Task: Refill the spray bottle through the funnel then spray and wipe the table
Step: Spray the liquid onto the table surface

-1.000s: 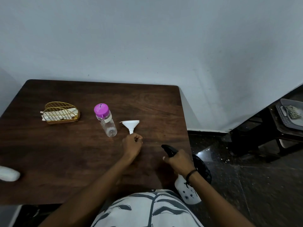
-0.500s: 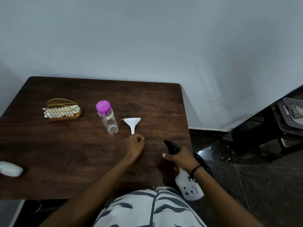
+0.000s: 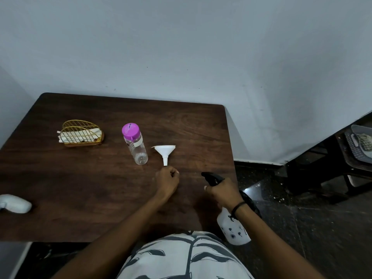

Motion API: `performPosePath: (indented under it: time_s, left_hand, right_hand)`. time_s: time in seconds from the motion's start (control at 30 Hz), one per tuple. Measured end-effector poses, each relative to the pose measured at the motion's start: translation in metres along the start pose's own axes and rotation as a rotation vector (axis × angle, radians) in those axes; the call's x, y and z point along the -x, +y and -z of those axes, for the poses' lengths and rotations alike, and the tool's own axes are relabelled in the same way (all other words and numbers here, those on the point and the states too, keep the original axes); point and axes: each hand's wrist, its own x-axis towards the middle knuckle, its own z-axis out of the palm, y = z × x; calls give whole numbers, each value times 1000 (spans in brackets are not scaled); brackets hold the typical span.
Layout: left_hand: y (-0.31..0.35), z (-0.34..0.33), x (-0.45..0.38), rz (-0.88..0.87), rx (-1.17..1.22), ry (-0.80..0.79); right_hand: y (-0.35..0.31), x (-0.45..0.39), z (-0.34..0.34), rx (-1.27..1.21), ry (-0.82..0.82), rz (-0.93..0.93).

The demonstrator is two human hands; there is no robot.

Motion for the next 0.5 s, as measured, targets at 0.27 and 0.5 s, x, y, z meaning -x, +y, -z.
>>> performPosePath:
  time_s: [0.27,0.5]
  left_hand:
    - [1,2,-1,-21,-8,11]
    - [6,2,3,-55,-34,19]
  right_hand:
    - [-4,1,6,-104,-75,-28]
    - [-3,0,2,97,-83,-10]
